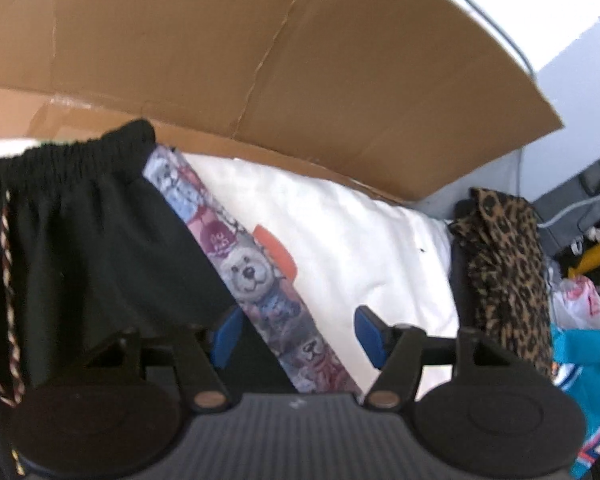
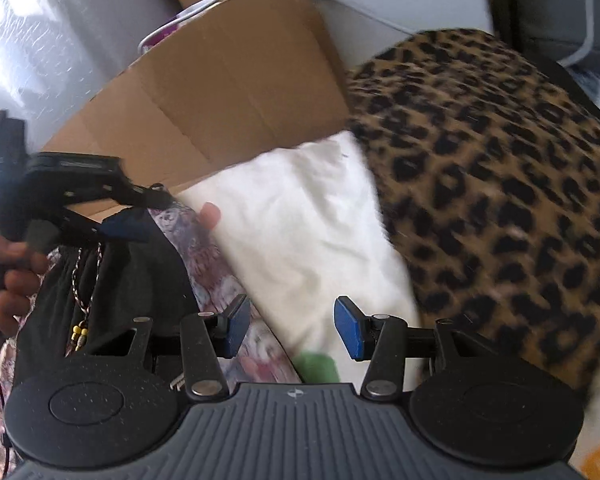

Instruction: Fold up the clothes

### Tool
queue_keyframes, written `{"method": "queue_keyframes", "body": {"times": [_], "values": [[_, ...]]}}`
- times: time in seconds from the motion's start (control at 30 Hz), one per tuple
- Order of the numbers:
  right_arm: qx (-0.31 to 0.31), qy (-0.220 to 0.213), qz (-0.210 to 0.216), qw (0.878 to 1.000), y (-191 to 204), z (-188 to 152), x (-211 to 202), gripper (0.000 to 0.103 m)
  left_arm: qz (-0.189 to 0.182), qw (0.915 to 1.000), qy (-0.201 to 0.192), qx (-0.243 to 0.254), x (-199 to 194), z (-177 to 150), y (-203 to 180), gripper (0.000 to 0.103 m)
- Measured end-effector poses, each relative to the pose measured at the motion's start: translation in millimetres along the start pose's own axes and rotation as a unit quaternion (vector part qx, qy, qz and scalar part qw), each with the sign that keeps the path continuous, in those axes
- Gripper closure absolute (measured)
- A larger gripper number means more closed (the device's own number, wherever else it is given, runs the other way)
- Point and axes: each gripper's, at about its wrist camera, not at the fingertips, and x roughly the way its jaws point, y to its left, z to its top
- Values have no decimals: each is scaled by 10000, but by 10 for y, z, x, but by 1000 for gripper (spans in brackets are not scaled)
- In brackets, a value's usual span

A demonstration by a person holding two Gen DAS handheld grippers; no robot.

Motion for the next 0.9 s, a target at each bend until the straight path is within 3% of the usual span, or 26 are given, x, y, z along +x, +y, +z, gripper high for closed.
{"method": "queue_keyframes", "body": {"times": [0.1,0.17,0.23,0.33,0.43,0.63,0.9], "values": [[-46,68,1,10000,40,54,122,49,147,9999,40,-22,113,-46,0,39],[1,82,-13,10000,39,76,161,49,269,9996,73,55,167,-74,0,47],[34,71,-83,9999,21,84,170,49,359,9993,107,1,203,-107,40,63],[33,64,-252,9997,-37,96,180,49,334,9993,185,4,236,-147,113,80],[-43,87,-300,9995,-57,145,229,49,279,9993,227,30,213,-178,195,91],[-133,124,-130,9998,56,242,405,49,207,9995,252,6,134,-263,326,92],[-505,384,399,9972,390,311,745,52,-86,9996,190,-173,100,-323,537,90]]}}
